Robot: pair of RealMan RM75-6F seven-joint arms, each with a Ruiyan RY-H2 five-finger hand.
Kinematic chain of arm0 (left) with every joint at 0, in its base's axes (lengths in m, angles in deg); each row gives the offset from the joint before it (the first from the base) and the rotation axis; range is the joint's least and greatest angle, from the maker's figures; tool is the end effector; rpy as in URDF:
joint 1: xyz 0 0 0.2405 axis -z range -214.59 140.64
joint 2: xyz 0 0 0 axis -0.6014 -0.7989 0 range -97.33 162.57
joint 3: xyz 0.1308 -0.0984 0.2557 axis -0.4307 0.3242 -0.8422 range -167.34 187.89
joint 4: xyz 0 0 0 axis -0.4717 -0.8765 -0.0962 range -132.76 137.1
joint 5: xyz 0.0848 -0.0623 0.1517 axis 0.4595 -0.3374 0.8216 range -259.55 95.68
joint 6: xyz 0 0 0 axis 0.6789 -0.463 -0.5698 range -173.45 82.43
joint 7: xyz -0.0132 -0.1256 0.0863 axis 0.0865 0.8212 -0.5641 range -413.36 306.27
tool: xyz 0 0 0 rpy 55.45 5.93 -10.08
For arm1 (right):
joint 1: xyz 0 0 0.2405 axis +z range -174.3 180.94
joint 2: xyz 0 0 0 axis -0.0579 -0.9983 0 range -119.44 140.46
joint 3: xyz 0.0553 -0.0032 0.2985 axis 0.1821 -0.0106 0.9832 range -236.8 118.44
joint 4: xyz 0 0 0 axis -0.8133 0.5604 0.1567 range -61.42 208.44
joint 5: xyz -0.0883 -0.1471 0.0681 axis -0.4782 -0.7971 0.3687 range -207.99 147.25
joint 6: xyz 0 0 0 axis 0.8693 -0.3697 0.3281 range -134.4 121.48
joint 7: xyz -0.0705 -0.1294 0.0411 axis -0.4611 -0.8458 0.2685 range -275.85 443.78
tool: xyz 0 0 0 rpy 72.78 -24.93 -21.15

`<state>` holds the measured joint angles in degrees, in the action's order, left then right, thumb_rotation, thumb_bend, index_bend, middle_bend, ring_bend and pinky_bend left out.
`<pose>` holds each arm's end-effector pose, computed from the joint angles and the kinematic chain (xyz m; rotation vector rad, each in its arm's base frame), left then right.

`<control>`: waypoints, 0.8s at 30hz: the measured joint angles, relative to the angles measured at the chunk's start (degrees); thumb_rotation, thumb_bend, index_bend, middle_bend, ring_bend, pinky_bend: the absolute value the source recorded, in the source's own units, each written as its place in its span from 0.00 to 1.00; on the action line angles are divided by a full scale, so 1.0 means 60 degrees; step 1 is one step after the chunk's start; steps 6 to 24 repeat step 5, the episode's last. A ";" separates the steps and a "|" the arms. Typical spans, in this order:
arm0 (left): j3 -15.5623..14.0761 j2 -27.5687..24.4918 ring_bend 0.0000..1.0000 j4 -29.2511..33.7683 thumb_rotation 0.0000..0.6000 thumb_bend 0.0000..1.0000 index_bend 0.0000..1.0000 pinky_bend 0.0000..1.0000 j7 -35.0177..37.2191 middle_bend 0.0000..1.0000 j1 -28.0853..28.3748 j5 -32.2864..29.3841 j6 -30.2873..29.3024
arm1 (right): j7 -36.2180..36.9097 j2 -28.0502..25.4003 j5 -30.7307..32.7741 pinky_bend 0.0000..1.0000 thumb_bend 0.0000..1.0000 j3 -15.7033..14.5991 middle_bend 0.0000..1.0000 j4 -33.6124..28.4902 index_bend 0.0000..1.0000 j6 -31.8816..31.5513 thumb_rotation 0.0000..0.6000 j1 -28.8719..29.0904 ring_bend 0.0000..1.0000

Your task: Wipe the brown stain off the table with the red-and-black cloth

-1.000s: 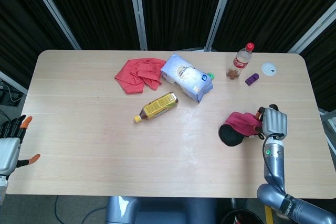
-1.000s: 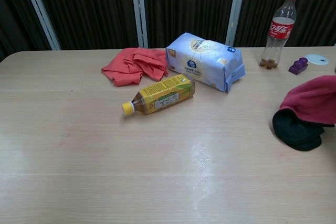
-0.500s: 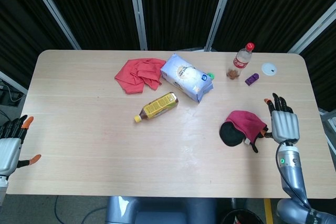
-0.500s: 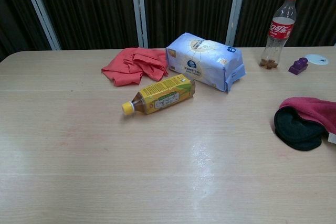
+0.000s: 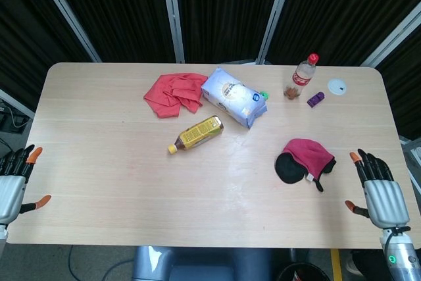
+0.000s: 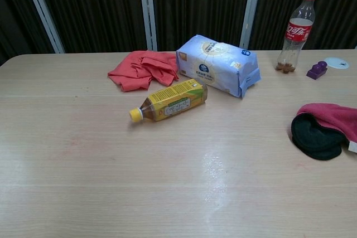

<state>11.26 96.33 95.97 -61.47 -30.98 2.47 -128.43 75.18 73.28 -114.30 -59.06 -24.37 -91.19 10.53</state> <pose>-0.3444 0.1916 0.1950 -1.4549 -0.8603 -0.7741 -0.3290 -0.1947 0.1976 1.4435 -0.8702 0.8230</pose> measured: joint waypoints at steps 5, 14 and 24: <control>-0.0032 0.0044 0.00 -0.0140 0.96 0.00 0.00 0.00 0.0011 0.00 -0.0010 0.0145 -0.0071 | 0.0308 -0.0095 -0.0536 0.00 0.00 -0.0254 0.00 0.0295 0.00 -0.0350 1.00 -0.0300 0.00; -0.0032 0.0044 0.00 -0.0140 0.96 0.00 0.00 0.00 0.0011 0.00 -0.0010 0.0145 -0.0071 | 0.0308 -0.0095 -0.0536 0.00 0.00 -0.0254 0.00 0.0295 0.00 -0.0350 1.00 -0.0300 0.00; -0.0032 0.0044 0.00 -0.0140 0.96 0.00 0.00 0.00 0.0011 0.00 -0.0010 0.0145 -0.0071 | 0.0308 -0.0095 -0.0536 0.00 0.00 -0.0254 0.00 0.0295 0.00 -0.0350 1.00 -0.0300 0.00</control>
